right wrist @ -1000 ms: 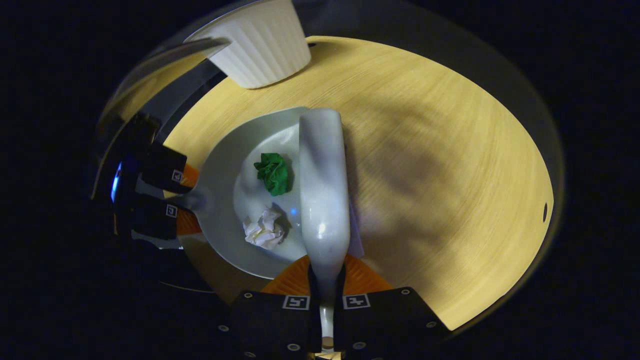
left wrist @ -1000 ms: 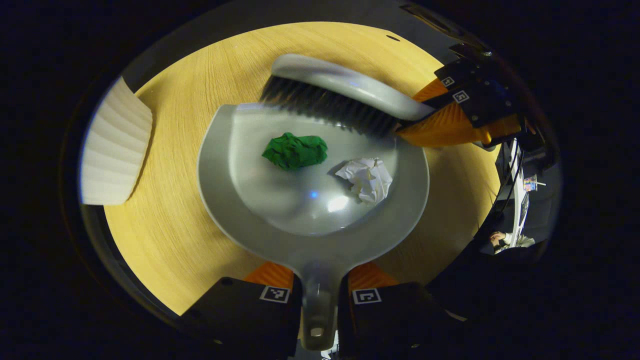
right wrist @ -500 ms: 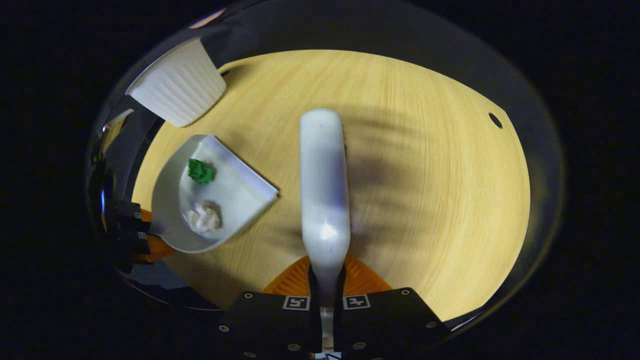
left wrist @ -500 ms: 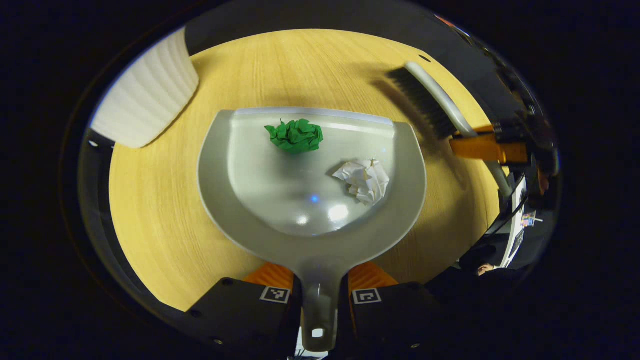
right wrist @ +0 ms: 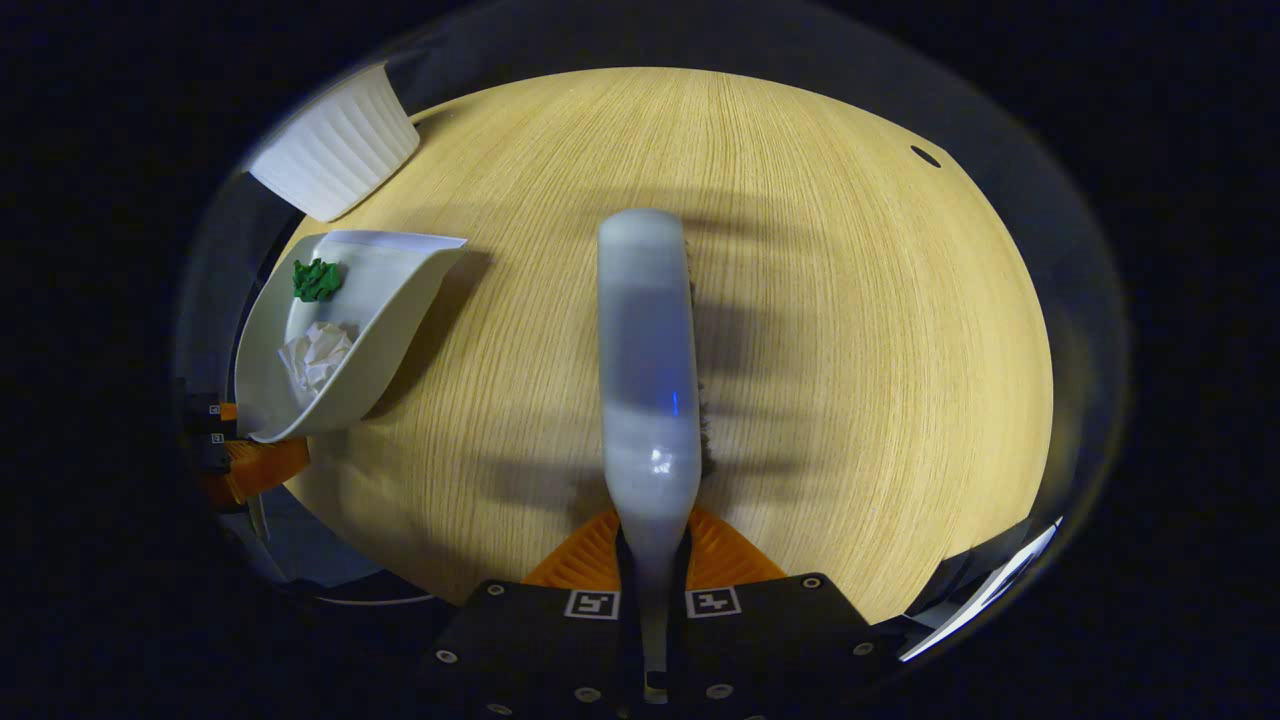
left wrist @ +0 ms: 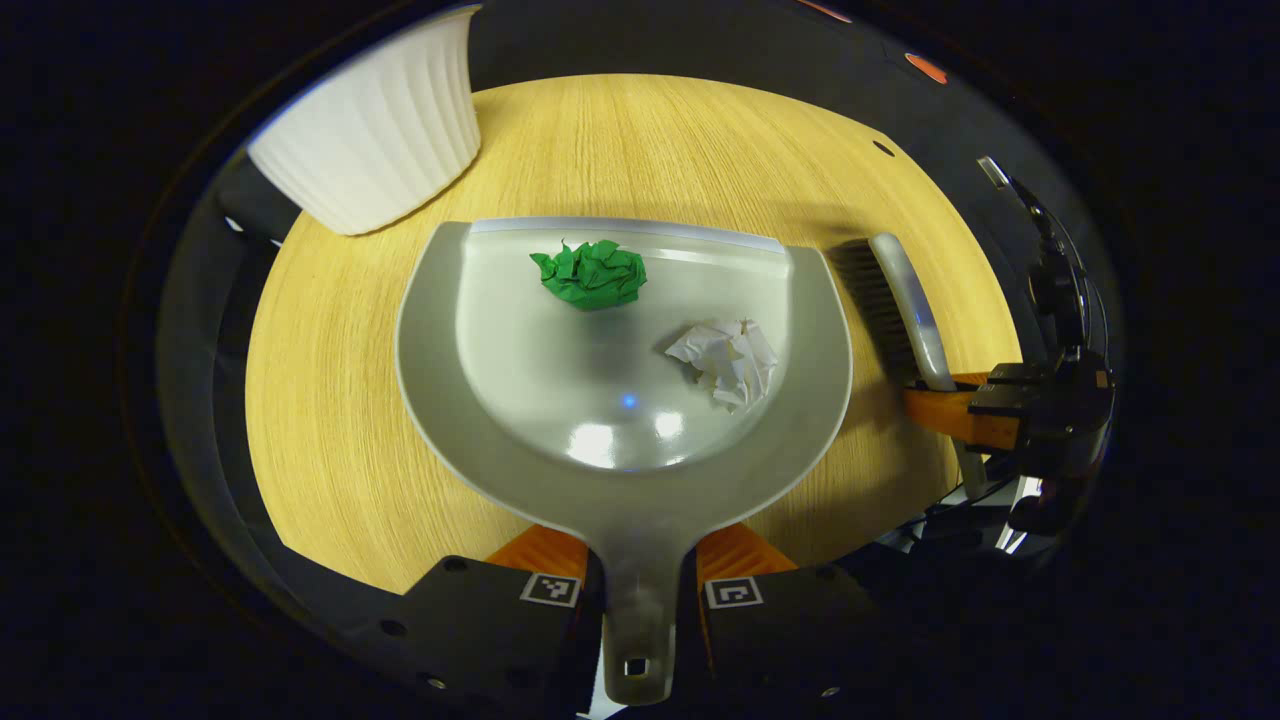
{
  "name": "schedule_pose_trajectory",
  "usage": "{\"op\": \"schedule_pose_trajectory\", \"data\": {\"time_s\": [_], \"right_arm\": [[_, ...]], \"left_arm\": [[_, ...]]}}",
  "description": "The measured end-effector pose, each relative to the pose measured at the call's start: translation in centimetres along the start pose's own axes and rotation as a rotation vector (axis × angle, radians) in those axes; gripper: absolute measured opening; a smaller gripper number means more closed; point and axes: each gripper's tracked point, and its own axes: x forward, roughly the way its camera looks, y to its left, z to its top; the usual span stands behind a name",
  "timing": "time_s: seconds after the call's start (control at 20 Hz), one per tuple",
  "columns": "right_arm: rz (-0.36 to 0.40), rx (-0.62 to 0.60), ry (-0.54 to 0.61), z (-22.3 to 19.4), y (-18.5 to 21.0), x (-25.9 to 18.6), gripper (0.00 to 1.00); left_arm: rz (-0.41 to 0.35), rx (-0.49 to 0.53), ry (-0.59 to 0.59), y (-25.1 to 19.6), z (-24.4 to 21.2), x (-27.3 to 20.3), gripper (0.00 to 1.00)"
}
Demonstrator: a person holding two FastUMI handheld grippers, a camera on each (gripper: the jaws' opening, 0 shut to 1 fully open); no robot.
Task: Pick up the small broom and dustpan from the desktop, sweep the trash into the dustpan with the broom, and then empty the trash into the garbage bin.
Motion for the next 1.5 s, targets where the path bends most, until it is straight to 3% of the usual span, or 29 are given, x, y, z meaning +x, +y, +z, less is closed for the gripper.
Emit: {"op": "schedule_pose_trajectory", "data": {"time_s": [0.45,0.65,0.9,1.2,1.35,1.5], "right_arm": [[0.001,-0.035,-0.046,0.2,-0.6,0.6,0.11],[0.048,0.031,-0.104,1.3,-0.4,-0.7,0.10],[0.042,0.033,-0.272,4.1,-1.0,-5.2,0.09],[0.038,0.024,-0.551,7.9,-0.6,-11.3,0.09],[0.031,0.034,-0.689,9.2,-1.0,-12.4,0.09],[0.032,0.032,-0.786,9.0,-1.1,-13.6,0.09]], "left_arm": [[0.018,-0.037,-0.039,-0.4,0.2,0.3,0.31],[0.037,-0.046,-0.089,-0.2,0.6,0.3,0.31],[0.065,-0.091,-0.219,-0.2,1.7,-0.6,0.31],[0.136,-0.117,-0.440,0.4,3.5,-0.2,0.30],[0.165,-0.112,-0.595,1.2,7.0,-0.4,0.31],[0.188,-0.109,-0.675,1.8,8.8,-0.1,0.30]]}}
